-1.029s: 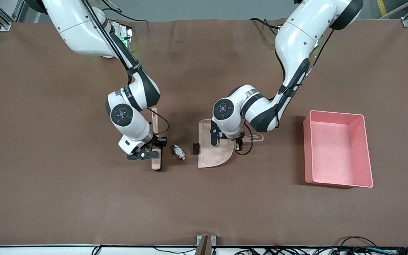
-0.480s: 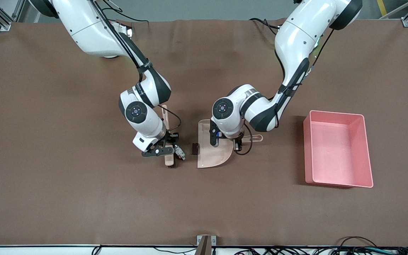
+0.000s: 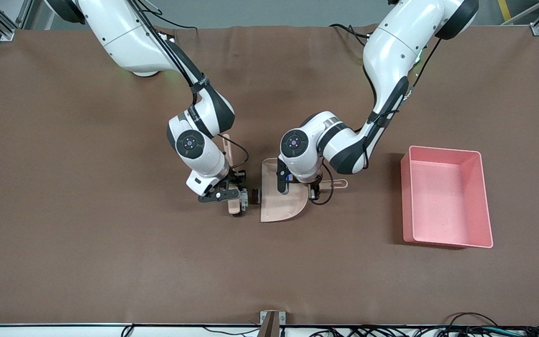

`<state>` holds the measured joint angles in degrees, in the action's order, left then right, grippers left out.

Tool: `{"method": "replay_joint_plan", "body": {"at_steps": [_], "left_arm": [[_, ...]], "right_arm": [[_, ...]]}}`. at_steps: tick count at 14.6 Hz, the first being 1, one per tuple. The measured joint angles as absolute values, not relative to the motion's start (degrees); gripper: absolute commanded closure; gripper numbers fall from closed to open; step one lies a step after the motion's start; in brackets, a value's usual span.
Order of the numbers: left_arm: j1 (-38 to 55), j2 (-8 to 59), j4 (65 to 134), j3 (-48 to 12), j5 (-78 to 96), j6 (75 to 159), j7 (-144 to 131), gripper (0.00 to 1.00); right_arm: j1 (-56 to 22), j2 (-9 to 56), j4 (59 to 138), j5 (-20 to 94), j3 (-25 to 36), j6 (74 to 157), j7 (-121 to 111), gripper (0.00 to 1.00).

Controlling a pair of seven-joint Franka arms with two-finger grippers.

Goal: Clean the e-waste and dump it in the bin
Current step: 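Sweep the battery and electronic part into the dustpan with the brush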

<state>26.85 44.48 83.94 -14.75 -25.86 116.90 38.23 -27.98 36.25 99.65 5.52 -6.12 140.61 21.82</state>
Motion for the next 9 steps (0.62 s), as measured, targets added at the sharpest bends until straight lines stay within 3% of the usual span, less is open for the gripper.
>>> {"method": "replay_joint_plan", "body": {"at_steps": [4,9], "left_arm": [[26.85,44.48,83.89,-14.76,-25.86,116.9,38.23,0.71],[26.84,44.48,83.9,-14.75,-25.94,116.9,38.24,0.74]], "right_arm": [[-28.77,37.29,99.65,7.0,-6.12,142.76,21.9,1.0],[-29.77,37.62,99.29,9.05,-6.18,143.2,21.9,1.0]]}}
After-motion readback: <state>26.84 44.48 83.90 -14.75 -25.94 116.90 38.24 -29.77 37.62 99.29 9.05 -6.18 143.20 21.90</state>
